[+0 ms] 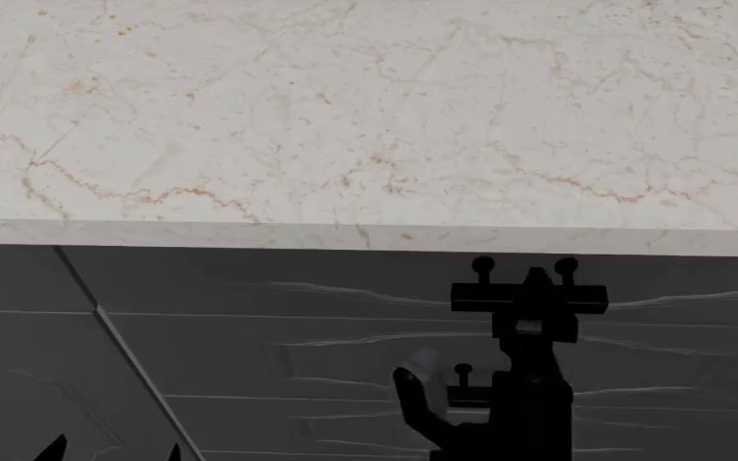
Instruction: Open the right drawer.
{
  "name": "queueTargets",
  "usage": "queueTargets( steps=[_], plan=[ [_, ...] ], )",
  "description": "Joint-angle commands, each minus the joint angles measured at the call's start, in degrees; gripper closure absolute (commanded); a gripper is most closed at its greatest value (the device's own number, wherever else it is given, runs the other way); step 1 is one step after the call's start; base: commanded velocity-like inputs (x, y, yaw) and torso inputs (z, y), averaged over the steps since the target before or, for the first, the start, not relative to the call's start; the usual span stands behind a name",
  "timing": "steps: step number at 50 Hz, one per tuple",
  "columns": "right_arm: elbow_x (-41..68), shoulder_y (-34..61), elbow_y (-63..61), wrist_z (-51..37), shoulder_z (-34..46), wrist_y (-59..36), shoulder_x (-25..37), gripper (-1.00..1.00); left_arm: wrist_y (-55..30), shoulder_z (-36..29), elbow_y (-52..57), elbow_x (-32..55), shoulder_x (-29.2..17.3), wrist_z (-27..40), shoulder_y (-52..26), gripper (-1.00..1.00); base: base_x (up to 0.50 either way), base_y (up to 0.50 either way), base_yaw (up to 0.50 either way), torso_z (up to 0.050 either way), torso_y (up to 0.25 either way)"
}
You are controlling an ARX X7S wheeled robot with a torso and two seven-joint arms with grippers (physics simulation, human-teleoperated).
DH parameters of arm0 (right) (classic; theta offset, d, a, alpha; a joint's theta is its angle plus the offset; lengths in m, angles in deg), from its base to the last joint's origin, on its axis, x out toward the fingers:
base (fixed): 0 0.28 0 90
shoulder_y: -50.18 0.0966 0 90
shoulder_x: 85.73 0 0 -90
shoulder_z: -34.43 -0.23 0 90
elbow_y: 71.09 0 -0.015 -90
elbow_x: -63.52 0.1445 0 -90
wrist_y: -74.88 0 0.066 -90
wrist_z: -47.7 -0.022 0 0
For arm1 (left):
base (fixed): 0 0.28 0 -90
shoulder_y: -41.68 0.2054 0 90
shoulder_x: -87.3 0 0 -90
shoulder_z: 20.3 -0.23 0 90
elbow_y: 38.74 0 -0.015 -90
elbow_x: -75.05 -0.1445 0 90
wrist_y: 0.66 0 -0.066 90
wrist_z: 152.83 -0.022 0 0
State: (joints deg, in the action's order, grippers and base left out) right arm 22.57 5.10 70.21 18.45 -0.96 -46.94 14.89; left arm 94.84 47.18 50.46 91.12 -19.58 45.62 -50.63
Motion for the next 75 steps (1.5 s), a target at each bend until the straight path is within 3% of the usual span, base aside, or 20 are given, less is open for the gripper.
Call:
queueTargets(
  steps=[1,10,11,28,47,75],
  plan=[
    [1.06,2.26,7.13,-1.85,0.19,3.11,-2.17,-1.00,-0.31,-0.18,0.56,0.15,-0.24,0.28,0.08,-1.00,0.00,0.00,0.00,0.000,0.000],
    [1.11,3.28,10.82,-2.93,0.89,4.75,-3.47,-1.00,-0.60,-0.29,0.48,0.42,-0.31,0.33,-0.20,-1.00,0.00,0.00,0.00,0.000,0.000],
    [1.16,3.14,10.55,-2.87,0.83,4.60,-3.39,1.00,-0.15,-0.34,-0.03,0.32,-0.21,0.21,-0.21,-1.00,0.00,0.00,0.00,0.000,0.000],
    [0.26,0.96,3.19,-1.91,1.23,2.89,-0.96,1.00,-0.25,-0.59,0.37,0.53,-0.48,0.43,-0.21,-1.00,0.00,0.00,0.00,0.000,-0.001],
    [-3.98,-8.31,-19.72,4.47,3.20,-4.63,5.85,1.00,0.34,-1.01,-0.54,0.46,-0.47,0.39,-0.49,-1.00,0.00,0.00,0.00,0.000,-0.002],
    [-6.82,-13.36,-27.75,6.87,4.33,-9.98,8.80,1.00,-0.28,-1.42,0.11,1.05,-0.90,0.64,-0.68,-1.00,0.00,0.00,0.00,-0.001,-0.002]
  ],
)
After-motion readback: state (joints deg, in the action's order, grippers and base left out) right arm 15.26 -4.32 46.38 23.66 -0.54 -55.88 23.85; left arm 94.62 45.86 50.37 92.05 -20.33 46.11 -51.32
